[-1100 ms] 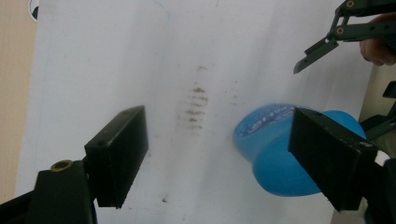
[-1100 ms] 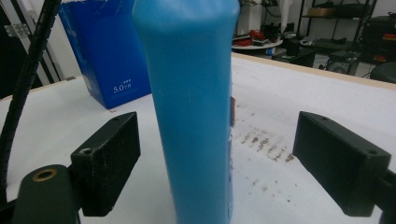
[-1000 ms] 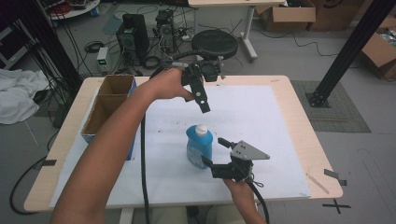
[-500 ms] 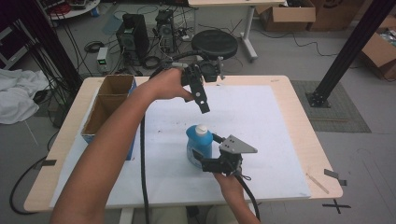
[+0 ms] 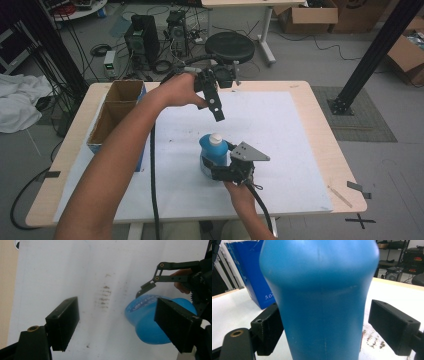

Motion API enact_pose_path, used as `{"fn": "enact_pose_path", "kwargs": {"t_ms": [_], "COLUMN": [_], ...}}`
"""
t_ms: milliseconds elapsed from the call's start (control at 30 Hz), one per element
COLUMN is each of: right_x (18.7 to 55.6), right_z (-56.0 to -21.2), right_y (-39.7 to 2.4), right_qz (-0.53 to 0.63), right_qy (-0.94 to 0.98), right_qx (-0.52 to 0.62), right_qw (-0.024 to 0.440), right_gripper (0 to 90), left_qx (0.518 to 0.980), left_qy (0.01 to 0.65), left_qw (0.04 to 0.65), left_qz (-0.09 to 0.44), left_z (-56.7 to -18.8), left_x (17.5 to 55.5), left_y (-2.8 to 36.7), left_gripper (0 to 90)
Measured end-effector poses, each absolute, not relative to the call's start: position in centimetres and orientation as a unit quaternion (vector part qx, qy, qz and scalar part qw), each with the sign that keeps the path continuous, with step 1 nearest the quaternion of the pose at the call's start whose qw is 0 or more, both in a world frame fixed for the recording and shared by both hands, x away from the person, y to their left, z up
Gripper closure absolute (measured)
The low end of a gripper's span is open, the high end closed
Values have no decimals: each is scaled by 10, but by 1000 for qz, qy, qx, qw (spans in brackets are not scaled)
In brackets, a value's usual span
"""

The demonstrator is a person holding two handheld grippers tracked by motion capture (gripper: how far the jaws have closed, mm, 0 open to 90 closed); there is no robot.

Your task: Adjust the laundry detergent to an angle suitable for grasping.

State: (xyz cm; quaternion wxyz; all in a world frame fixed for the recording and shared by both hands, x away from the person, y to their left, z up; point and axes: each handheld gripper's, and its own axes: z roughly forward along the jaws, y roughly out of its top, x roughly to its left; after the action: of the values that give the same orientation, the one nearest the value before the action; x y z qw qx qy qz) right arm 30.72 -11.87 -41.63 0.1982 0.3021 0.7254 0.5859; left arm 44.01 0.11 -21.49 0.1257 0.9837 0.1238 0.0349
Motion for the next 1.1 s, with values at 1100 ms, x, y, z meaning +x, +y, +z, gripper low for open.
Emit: {"fn": "enact_pose_path", "kwargs": {"t_ms": [1100], "right_x": [307], "right_z": [-417], "right_y": [-119], "right_qz": [596], "right_qy": [721], "right_qx": [296], "right_qw": [192], "right_gripper": [314], "left_qx": [984], "left_qy": [123], "left_qw": [125], "left_qz": [33], "left_z": [-217], "left_x": [439], "left_y": [3], "left_gripper": [218]}}
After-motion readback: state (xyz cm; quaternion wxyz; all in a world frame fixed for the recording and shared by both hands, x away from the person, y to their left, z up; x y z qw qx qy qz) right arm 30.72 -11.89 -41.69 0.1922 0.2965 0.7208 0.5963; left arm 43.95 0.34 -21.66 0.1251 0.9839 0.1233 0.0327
